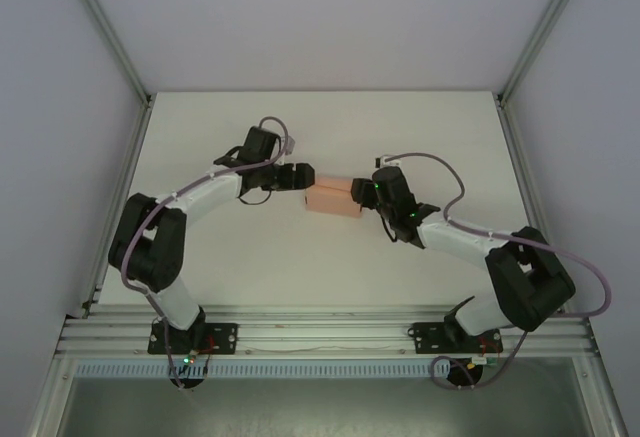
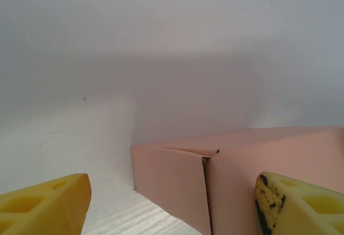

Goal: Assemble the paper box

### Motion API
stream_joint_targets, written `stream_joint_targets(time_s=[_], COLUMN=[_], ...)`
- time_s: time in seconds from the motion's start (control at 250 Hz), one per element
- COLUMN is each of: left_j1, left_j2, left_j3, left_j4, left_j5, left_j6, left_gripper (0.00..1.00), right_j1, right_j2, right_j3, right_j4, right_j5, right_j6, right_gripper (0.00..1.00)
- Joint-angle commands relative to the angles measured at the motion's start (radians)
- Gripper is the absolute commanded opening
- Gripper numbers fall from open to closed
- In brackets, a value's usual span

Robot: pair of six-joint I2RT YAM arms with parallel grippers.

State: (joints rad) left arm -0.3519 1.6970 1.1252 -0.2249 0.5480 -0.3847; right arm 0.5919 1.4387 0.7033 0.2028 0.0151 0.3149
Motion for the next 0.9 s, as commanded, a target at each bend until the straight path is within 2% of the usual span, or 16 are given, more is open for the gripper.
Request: stream_joint_targets(time_s=[0.0,0.124,0.236,0.316,0.432,0.532,0.576,0.624,0.787,0.895], left_j1=[0.009,0.030,0.040,0.040,0.039,0.041,0.041,0.041,0.041,0.037], left_j2=[0.005,0.022,0.047,0.053,0.049,0.059,0.062,0.064,0.055,0.047], left_j3=[-0.047,-0.138,-0.202,-0.248,-0.310,-0.347,-0.355,-0.366,-0.399,-0.424], left_j4=[0.079,0.166,0.211,0.248,0.316,0.360,0.371,0.384,0.416,0.407], left_j5=[0.111,0.160,0.173,0.179,0.190,0.187,0.188,0.187,0.180,0.128], left_j6=[-0.012,-0.058,-0.081,-0.094,-0.099,-0.098,-0.101,-0.099,-0.091,-0.027], left_gripper=[0.74,0.65,0.52,0.47,0.39,0.38,0.37,0.31,0.25,0.15], right_j1=[-0.001,-0.005,-0.013,-0.021,-0.033,-0.037,-0.036,-0.037,-0.036,-0.036], right_j2=[0.073,0.083,0.078,0.081,0.110,0.150,0.166,0.178,0.195,0.191], right_j3=[-0.065,-0.088,-0.143,-0.189,-0.248,-0.281,-0.302,-0.336,-0.372,-0.388], right_j4=[-0.194,-0.174,-0.106,-0.044,0.047,0.113,0.160,0.228,0.309,0.352], right_j5=[0.014,0.003,-0.037,-0.071,-0.123,-0.129,-0.133,-0.142,-0.168,-0.164], right_j6=[-0.003,0.013,0.018,0.015,0.003,-0.002,-0.003,-0.007,-0.033,-0.030], right_gripper=[0.56,0.55,0.55,0.54,0.48,0.45,0.43,0.39,0.13,0.07])
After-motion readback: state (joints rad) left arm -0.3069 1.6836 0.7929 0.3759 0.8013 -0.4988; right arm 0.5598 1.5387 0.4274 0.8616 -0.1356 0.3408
